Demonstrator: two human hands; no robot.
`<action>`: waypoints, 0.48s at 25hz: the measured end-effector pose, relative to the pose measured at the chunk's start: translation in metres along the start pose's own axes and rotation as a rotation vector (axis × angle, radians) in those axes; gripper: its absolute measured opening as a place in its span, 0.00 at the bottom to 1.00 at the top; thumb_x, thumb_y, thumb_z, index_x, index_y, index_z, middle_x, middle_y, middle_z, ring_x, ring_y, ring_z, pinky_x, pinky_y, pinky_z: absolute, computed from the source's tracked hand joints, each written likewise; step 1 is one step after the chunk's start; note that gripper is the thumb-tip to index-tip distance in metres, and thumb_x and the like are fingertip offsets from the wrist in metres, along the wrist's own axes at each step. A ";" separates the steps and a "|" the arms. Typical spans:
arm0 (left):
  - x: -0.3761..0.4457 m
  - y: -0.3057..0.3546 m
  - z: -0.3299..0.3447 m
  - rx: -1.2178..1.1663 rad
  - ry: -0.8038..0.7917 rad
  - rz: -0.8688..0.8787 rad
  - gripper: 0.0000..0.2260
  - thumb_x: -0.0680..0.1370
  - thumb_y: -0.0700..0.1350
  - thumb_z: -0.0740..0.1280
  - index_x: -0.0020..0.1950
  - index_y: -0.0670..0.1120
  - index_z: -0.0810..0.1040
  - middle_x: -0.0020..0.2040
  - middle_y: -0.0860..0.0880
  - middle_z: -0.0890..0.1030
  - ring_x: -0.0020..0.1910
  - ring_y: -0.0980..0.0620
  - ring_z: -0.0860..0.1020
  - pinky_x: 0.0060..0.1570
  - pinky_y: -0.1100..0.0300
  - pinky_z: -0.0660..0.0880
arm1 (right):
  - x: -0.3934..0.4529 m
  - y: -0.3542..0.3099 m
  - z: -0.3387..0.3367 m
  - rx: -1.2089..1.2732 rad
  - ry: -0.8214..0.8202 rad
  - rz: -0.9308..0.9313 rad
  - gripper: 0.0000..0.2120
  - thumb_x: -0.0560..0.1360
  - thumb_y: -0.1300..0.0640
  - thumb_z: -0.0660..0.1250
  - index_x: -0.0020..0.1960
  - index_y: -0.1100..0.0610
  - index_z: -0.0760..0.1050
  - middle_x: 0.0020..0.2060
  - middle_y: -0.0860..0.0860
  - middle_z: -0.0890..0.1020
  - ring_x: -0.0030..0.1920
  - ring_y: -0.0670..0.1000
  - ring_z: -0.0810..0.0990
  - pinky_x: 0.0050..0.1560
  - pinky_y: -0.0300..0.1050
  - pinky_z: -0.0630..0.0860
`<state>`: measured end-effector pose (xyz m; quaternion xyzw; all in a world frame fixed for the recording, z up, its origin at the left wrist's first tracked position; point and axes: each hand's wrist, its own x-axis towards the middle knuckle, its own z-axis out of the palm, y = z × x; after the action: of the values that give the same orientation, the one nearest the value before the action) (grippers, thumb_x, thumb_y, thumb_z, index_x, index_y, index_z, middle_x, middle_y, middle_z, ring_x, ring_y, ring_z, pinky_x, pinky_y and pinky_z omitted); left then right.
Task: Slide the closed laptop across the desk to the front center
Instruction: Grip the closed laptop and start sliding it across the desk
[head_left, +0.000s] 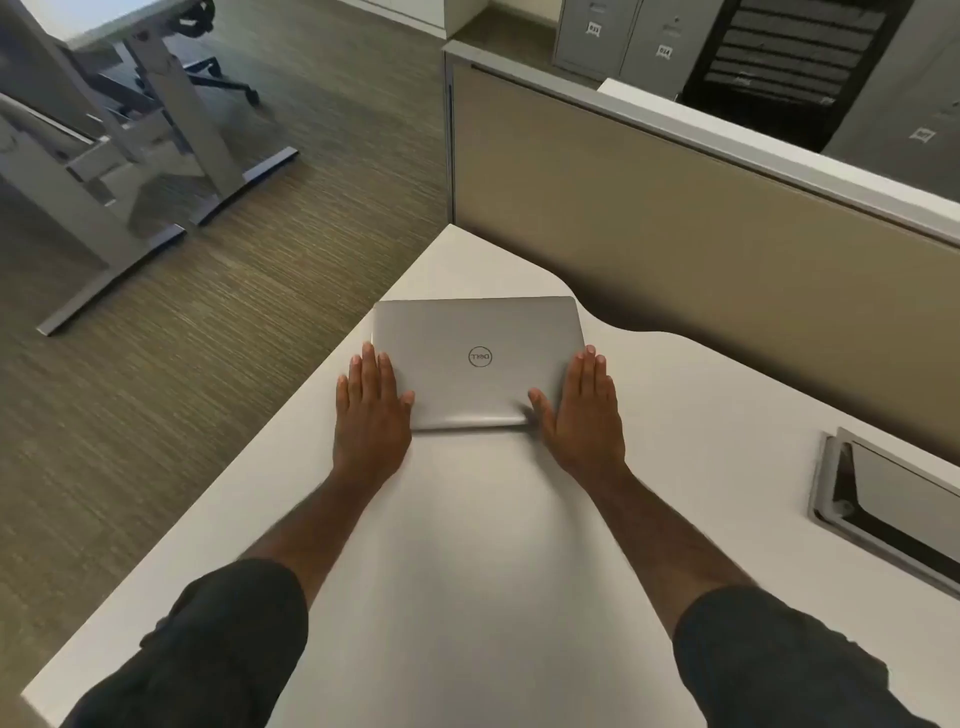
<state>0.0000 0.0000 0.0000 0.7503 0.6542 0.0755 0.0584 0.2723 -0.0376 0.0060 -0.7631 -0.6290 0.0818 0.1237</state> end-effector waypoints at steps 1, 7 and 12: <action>0.005 0.002 0.000 -0.015 -0.003 -0.049 0.27 0.84 0.52 0.51 0.79 0.38 0.53 0.80 0.37 0.52 0.78 0.36 0.57 0.75 0.40 0.57 | 0.004 0.001 0.001 0.013 -0.032 0.040 0.44 0.79 0.31 0.46 0.80 0.65 0.49 0.80 0.62 0.53 0.80 0.62 0.54 0.78 0.57 0.55; 0.033 0.010 -0.011 -0.152 -0.006 -0.211 0.25 0.84 0.52 0.52 0.75 0.38 0.62 0.68 0.35 0.73 0.62 0.33 0.71 0.58 0.39 0.71 | 0.031 0.007 -0.004 0.072 -0.032 0.168 0.44 0.75 0.27 0.53 0.72 0.62 0.64 0.69 0.61 0.71 0.62 0.65 0.72 0.57 0.57 0.71; 0.042 0.021 -0.017 -0.364 -0.031 -0.382 0.25 0.82 0.53 0.59 0.74 0.40 0.65 0.66 0.36 0.73 0.65 0.34 0.68 0.62 0.42 0.69 | 0.048 0.008 -0.009 0.314 -0.111 0.311 0.45 0.71 0.28 0.65 0.77 0.54 0.59 0.65 0.57 0.68 0.66 0.61 0.68 0.61 0.55 0.71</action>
<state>0.0223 0.0391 0.0224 0.5915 0.7585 0.1682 0.2156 0.2918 0.0076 0.0143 -0.8165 -0.4893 0.2388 0.1923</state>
